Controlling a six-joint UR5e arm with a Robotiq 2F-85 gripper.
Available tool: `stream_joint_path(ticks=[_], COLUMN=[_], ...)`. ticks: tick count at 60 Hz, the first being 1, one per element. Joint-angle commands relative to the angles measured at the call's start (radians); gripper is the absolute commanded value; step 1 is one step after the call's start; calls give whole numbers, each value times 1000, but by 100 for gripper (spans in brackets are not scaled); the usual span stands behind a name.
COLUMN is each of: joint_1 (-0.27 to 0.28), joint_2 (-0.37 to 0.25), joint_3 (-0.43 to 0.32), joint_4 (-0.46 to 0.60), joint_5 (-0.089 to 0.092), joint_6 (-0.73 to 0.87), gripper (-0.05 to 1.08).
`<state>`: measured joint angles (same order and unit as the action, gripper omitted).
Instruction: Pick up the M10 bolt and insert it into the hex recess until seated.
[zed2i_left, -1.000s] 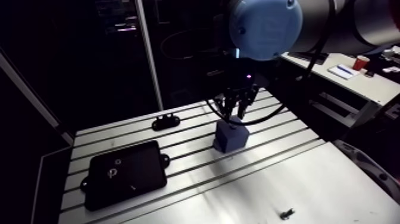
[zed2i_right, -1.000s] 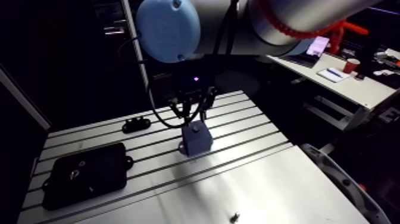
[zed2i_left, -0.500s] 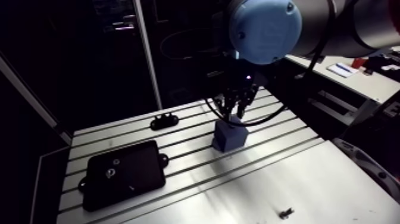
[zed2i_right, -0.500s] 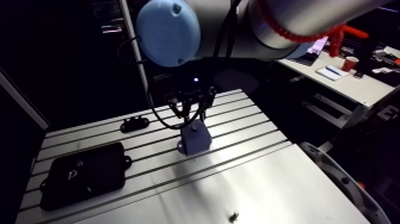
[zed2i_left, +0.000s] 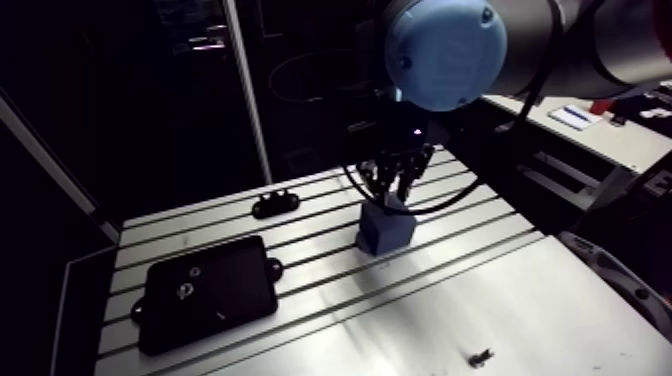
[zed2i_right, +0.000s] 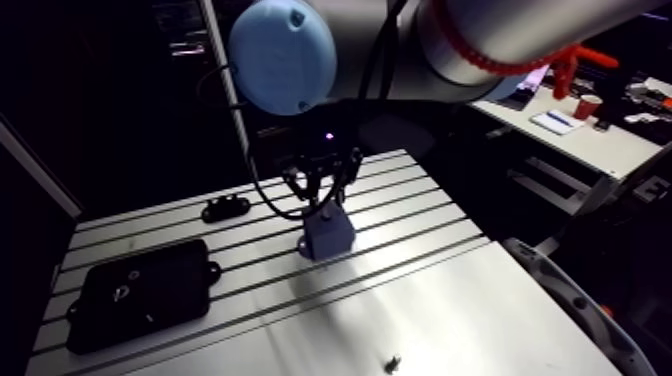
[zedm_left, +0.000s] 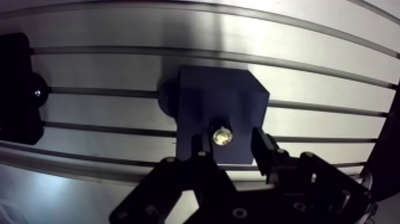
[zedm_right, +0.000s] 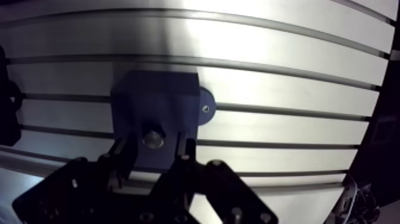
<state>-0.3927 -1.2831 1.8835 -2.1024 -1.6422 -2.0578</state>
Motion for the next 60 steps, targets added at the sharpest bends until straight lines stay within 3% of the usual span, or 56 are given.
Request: stream_joint_path(ticks=[1,60], joint_1=[1,6], joint_2=[0,2], joint_3=[8,15], joint_4=[0,-5], joint_5=[-1,-4], joint_6=[0,-2], gripper=[53,60])
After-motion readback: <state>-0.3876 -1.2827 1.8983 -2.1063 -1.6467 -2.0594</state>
